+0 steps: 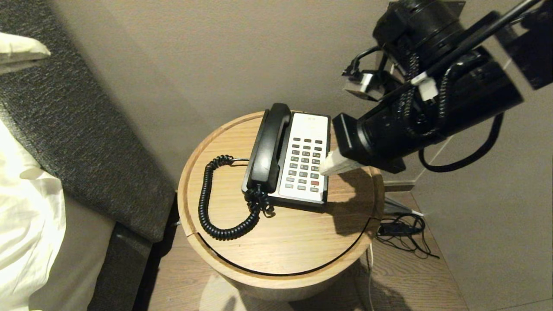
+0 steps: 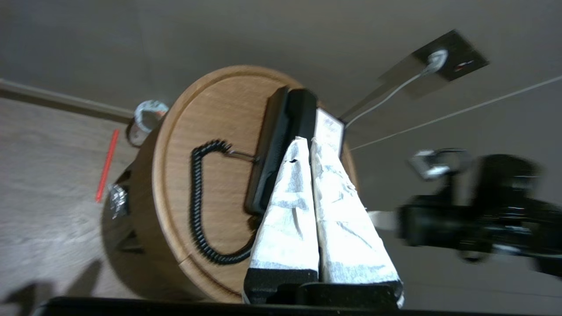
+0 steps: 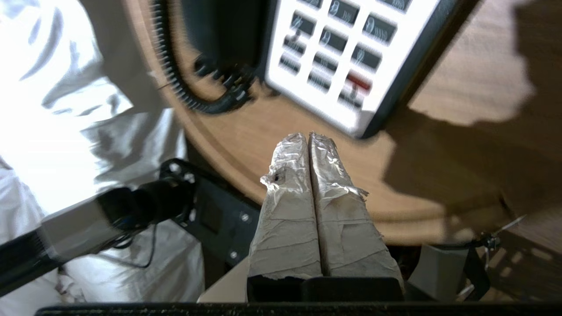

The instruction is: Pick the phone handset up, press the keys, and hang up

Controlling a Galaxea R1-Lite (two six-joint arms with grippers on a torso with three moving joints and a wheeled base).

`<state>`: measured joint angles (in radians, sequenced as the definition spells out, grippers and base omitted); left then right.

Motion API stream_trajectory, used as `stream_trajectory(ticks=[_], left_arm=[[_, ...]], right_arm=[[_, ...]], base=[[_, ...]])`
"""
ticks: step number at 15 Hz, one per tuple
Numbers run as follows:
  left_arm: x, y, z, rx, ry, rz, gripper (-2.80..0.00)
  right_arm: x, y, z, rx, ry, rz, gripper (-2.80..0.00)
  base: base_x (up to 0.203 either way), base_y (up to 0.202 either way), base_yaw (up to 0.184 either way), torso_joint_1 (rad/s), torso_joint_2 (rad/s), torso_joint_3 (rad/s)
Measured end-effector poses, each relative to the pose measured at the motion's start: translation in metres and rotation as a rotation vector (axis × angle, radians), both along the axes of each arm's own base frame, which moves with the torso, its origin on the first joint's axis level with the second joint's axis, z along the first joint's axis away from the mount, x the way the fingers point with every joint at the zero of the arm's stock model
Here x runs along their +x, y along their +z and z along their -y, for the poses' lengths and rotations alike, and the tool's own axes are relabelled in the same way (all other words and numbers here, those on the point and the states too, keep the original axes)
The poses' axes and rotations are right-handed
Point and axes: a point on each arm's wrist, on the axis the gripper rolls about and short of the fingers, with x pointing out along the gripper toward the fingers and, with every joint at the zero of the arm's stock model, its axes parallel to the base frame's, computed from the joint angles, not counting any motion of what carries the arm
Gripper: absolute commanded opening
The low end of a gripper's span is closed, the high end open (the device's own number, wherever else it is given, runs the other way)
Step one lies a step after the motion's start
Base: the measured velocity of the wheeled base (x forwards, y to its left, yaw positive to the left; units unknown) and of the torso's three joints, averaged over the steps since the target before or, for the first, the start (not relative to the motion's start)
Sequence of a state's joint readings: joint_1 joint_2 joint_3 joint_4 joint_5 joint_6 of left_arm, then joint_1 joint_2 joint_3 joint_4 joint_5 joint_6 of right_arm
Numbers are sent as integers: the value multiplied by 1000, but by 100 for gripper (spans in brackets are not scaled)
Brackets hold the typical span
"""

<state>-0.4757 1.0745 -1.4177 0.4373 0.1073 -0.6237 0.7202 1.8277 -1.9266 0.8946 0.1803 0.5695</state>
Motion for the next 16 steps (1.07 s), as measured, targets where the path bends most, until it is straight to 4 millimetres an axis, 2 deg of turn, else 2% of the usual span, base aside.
stream_trajectory(ticks=[3, 5, 7, 9, 12, 14, 16], left_arm=[[-7, -21, -6, 67, 17, -29, -280], [-18, -37, -14, 88, 50, -50, -280], [-31, -52, -24, 89, 114, -63, -280], [-44, -64, -32, 83, 177, -66, -280], [-69, -83, -41, 75, 265, -44, -280], [-85, -99, -45, 74, 308, -35, -280], [-98, -115, -46, 73, 345, -29, -280]], right_arm=[[-31, 33, 33, 65, -44, 69, -280], [-49, 48, 68, 99, -113, 112, -280], [-74, 53, 103, 118, -183, 143, -280], [-103, 52, 134, 132, -247, 169, -280], [-165, 40, 177, 160, -348, 227, -280], [-209, 27, 198, 174, -417, 263, -280], [-249, 12, 210, 186, -480, 294, -280]], base=[[0, 0, 0, 0, 0, 0], [0, 0, 0, 0, 0, 0], [0, 0, 0, 0, 0, 0], [0, 0, 0, 0, 0, 0], [0, 0, 0, 0, 0, 0], [0, 0, 0, 0, 0, 0], [0, 0, 0, 0, 0, 0]])
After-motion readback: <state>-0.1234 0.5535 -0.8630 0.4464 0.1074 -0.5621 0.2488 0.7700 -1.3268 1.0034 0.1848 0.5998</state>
